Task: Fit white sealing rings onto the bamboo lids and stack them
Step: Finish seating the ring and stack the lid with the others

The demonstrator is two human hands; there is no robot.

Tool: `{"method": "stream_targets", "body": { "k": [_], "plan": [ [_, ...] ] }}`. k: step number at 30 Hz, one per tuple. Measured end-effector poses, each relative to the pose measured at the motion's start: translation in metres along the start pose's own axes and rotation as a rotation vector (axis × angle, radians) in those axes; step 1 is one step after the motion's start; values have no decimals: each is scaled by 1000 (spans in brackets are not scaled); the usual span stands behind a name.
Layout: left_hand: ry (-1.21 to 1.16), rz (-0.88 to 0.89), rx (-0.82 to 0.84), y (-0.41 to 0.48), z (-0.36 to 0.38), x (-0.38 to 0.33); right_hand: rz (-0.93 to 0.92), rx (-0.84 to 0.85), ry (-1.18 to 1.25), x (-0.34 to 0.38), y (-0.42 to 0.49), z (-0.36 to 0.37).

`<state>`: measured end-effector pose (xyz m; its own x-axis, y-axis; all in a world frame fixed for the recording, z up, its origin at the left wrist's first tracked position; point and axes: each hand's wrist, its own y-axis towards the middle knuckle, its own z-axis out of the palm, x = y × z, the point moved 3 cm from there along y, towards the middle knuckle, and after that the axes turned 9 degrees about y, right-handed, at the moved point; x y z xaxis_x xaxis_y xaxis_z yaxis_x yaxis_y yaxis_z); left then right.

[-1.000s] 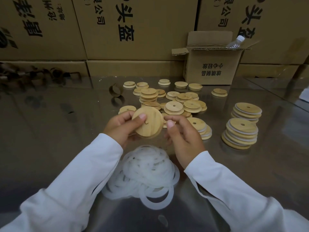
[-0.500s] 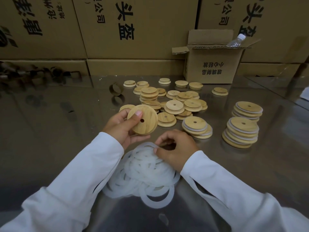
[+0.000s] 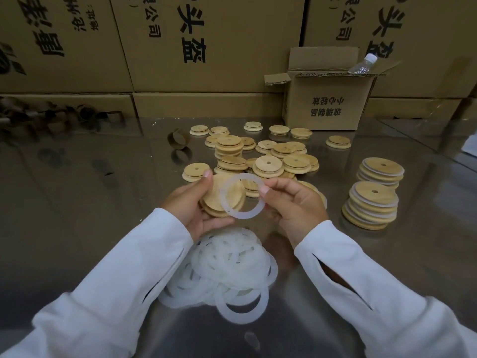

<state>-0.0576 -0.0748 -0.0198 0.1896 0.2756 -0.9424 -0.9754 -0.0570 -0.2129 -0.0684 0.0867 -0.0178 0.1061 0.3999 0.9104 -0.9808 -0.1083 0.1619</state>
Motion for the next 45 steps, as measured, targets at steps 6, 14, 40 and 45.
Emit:
{"method": "stream_targets", "body": {
  "k": [6, 14, 40, 45],
  "plan": [
    [205, 36, 178, -6, 11, 2, 35, -86, -84, 0, -1, 0],
    [263, 125, 241, -6, 14, 4, 37, -97, -108, 3, -4, 3],
    [386, 500, 173, -5, 9, -2, 54, -70, -130, 5, -7, 4],
    [425, 611, 146, -8, 11, -3, 9, -68, -155, 7, -7, 4]
  ]
}}
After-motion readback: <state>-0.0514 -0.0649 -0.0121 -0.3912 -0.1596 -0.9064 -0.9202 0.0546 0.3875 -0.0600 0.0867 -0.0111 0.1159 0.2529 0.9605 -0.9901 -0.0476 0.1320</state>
